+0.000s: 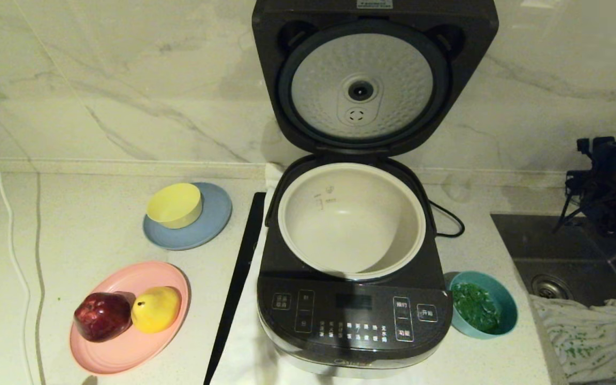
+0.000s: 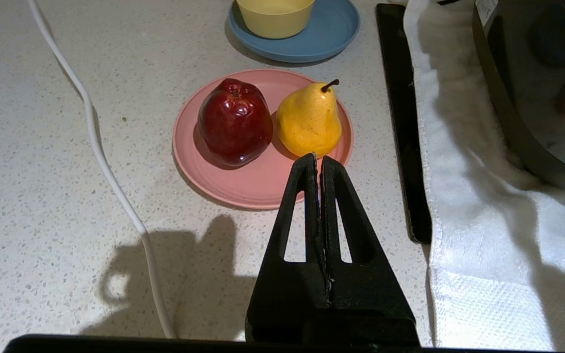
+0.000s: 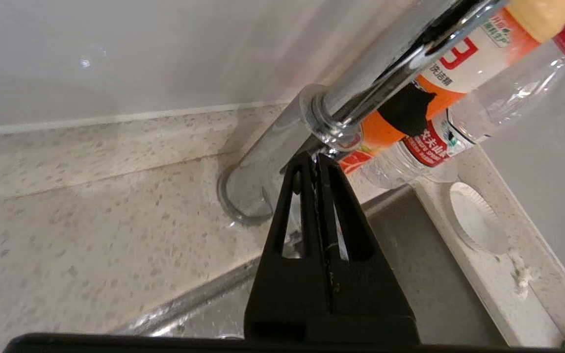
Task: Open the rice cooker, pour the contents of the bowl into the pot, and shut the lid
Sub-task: Turn on the tap
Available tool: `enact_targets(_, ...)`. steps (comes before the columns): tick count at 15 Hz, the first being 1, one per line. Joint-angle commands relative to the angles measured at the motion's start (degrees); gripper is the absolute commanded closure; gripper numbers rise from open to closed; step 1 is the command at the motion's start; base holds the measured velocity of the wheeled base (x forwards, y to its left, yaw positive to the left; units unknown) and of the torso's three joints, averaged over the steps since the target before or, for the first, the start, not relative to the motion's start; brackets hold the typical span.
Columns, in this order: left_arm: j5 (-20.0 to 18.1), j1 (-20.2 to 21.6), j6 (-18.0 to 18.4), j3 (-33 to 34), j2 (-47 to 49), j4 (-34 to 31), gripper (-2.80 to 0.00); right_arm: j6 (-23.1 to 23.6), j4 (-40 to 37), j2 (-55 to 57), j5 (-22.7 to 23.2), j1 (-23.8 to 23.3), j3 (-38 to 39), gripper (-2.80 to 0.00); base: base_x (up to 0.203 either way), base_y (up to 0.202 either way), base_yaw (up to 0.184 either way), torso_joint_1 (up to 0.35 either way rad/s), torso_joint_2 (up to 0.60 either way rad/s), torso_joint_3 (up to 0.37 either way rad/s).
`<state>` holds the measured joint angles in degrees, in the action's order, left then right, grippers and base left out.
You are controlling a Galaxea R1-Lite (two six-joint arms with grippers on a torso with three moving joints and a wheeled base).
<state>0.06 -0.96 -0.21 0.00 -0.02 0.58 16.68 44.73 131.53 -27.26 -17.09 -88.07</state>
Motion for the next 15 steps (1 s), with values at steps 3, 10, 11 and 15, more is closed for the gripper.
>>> enact_targets(3, 0.03, 0.00, 0.04, 0.18, 0.02, 0.03, 0.00, 0.04, -0.25, 1.80, -0.16, -0.41, -2.01, 0.00, 0.000, 0.000, 0.000, 0.000, 0.00, 0.000)
enact_targets(10, 0.03, 0.00, 0.04, 0.18, -0.06, 0.03, 0.00, -0.61, 0.31, -1.60, -0.77, -0.93, 3.56, 0.00, 0.000, 0.000, 0.000, 0.000, 0.00, 0.000)
enact_targets(11, 0.03, 0.00, -0.05, 0.18, 0.02, 0.03, 0.00, -0.66, 0.69, -2.20, -0.81, -0.93, 5.18, 0.00, 0.000, 0.000, 0.000, 0.000, 0.00, 0.000)
enact_targets(15, 0.03, 0.00, 0.02, 0.18, -0.06, 0.03, 0.00, -0.67, 3.01, -4.45, -0.87, -0.86, 10.54, 0.00, 0.000, 0.000, 0.000, 0.000, 0.00, 0.000)
